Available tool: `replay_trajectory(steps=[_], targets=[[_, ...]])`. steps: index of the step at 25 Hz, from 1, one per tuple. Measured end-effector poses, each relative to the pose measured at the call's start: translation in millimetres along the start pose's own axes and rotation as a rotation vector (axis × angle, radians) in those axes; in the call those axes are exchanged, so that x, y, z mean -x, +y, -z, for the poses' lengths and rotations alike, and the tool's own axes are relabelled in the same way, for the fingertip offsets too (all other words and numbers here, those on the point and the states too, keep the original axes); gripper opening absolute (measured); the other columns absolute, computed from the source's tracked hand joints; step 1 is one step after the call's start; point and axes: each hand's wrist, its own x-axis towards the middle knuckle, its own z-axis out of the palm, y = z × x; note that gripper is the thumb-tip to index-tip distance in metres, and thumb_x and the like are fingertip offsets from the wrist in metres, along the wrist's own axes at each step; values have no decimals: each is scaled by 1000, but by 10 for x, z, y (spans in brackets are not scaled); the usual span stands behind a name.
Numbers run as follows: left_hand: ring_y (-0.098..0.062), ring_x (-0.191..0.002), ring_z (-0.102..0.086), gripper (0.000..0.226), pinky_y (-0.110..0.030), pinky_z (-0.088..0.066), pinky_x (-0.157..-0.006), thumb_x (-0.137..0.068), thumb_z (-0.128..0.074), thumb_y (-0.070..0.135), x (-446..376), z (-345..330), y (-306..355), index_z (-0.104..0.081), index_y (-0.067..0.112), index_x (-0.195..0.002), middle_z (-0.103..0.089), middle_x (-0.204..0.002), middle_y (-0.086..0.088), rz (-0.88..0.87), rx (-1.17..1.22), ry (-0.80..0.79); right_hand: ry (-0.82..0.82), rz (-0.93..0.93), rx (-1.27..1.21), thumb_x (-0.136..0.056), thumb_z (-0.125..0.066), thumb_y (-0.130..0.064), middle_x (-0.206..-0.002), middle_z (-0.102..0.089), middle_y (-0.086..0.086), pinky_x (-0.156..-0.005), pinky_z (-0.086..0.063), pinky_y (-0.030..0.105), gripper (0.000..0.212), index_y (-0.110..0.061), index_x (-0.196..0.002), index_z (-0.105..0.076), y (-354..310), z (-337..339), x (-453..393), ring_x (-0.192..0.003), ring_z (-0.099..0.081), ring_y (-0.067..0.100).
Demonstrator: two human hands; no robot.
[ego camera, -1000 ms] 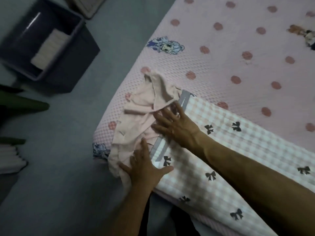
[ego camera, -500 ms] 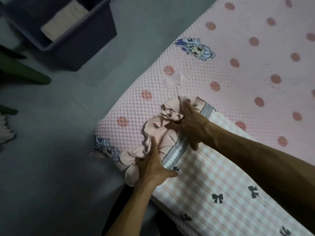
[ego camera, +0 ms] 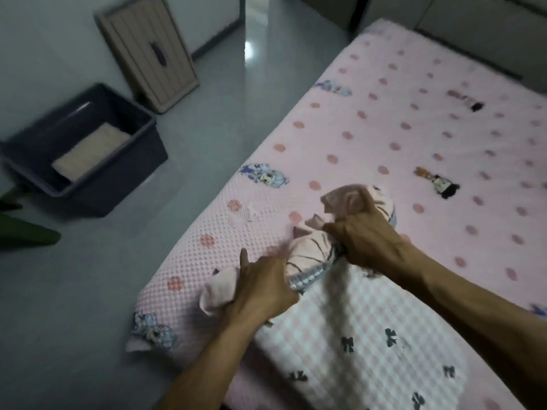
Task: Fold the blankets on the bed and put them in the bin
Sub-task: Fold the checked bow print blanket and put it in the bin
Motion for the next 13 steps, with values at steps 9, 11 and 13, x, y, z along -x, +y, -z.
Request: replay_trajectory(steps=[9,11,13], targets=[[-31,-66,-58,30,-60,-17,-115,-59,-65,8,518,1549,2099,-65,13,-89,-63,-77,-8,-621,-407,829,530,-632,134,-70,-65,-11,-74,-62,11,-113,-13,66,30,-13,-99,-62,1134,1250,2223,-67,-64,34],[-31,-65,-53,24,-61,-25,-112,-63,-63,8,767,1241,2073,-64,12,-87,-58,-73,-8,-687,-394,833,529,-647,135,-68,-66,-6,-73,-61,12,-114,-14,66,34,-13,-100,-63,850,1055,2532,-64,-62,34],[-32,-69,-55,20,-61,-25,-112,-67,-67,11,972,847,1916,-63,12,-87,-56,-74,-8,-727,-460,722,441,-623,62,-64,-62,-4,-72,-60,11,-115,-12,65,36,-13,-99,-64,448,721,2709,-64,-61,34]])
